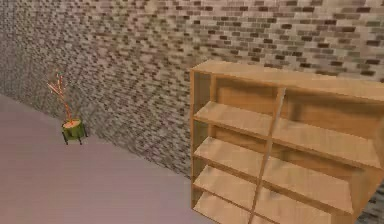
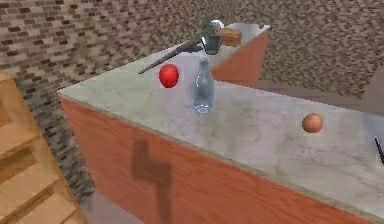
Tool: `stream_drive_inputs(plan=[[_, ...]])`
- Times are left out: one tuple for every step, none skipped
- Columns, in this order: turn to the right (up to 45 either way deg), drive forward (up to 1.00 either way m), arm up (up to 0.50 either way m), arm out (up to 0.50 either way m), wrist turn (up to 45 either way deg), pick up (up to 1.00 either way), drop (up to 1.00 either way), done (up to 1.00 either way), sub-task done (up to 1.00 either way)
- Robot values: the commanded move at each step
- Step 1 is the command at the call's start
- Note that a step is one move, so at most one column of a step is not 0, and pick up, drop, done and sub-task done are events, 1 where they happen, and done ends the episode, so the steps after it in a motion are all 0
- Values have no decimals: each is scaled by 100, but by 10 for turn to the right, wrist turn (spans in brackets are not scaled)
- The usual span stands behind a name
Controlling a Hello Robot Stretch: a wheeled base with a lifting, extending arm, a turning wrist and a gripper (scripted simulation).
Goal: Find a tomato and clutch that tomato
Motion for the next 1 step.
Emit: stream_drive_inputs(plan=[[450, 0, 0, 0, 0, 0, 0, 0, 0]])
